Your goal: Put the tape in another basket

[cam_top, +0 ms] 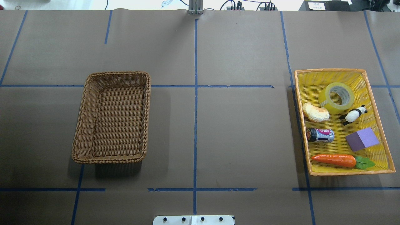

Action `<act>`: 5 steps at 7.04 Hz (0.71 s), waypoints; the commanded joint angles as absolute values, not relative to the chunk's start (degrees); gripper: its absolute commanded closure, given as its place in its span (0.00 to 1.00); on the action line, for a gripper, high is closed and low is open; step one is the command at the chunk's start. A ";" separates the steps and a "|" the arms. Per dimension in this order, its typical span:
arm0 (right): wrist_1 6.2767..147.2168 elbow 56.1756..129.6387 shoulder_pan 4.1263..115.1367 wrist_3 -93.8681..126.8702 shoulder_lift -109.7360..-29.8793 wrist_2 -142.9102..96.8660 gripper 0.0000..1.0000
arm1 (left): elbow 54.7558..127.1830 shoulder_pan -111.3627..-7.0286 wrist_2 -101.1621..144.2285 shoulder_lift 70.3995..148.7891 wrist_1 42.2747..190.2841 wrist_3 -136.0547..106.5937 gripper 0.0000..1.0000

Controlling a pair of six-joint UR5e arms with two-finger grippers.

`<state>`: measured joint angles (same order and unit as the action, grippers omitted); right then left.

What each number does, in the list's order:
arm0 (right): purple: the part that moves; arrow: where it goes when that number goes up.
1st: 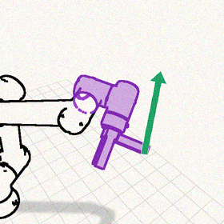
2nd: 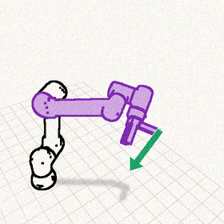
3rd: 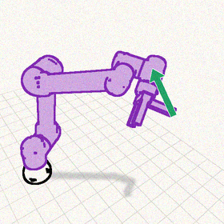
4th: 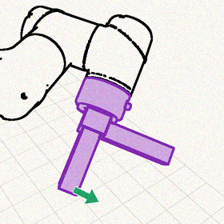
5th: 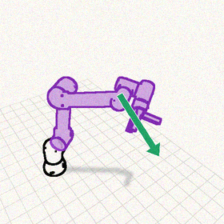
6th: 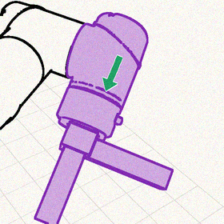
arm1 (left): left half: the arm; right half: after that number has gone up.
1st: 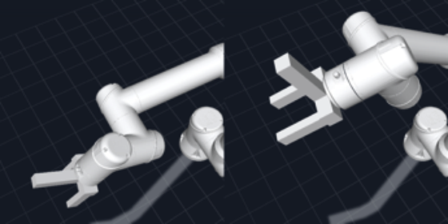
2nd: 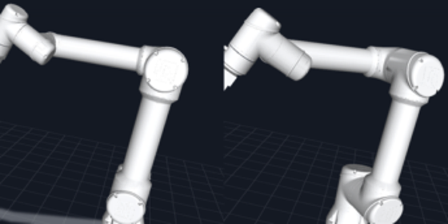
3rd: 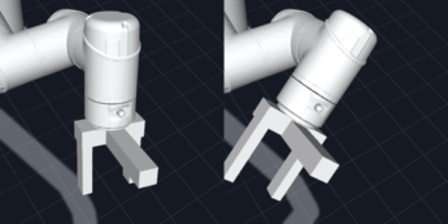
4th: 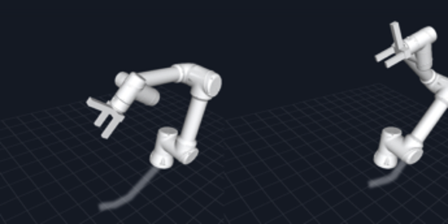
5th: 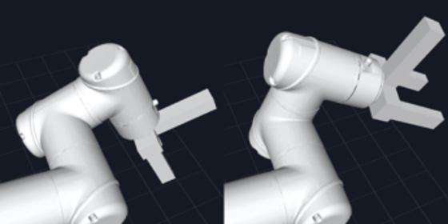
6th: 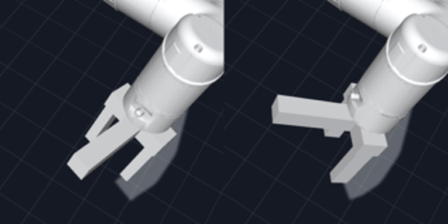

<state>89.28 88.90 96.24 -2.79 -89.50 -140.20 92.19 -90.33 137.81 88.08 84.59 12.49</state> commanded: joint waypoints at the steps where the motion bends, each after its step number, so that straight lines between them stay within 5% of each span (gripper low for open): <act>1: 89.21 88.95 96.24 -2.72 -89.04 -140.19 0.00 | 92.29 -90.26 137.81 88.33 84.55 12.48 0.00; 5: 89.30 89.30 95.19 -2.55 -81.92 -137.22 0.00 | 92.64 -90.35 137.81 88.33 84.55 12.48 0.00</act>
<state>89.53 89.27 95.69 -2.63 -84.42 -139.22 92.59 -90.35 137.81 88.32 84.55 12.48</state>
